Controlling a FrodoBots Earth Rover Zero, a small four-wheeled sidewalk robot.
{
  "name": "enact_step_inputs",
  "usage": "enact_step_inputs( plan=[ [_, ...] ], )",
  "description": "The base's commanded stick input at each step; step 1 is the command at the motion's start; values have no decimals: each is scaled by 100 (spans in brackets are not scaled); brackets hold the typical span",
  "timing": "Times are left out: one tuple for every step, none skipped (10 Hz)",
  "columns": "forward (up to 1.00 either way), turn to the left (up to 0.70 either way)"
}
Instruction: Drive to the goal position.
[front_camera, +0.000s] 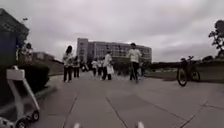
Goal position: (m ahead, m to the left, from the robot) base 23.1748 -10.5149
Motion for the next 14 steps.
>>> enact_step_inputs(
  plan=[
    [45,27],
    [45,27],
    [45,27],
    [45,27],
    [45,27],
    [45,27],
    [45,27],
    [45,27],
    [45,27],
    [45,27],
    [45,27],
    [45,27],
    [45,19],
    [45,0]
  ],
)
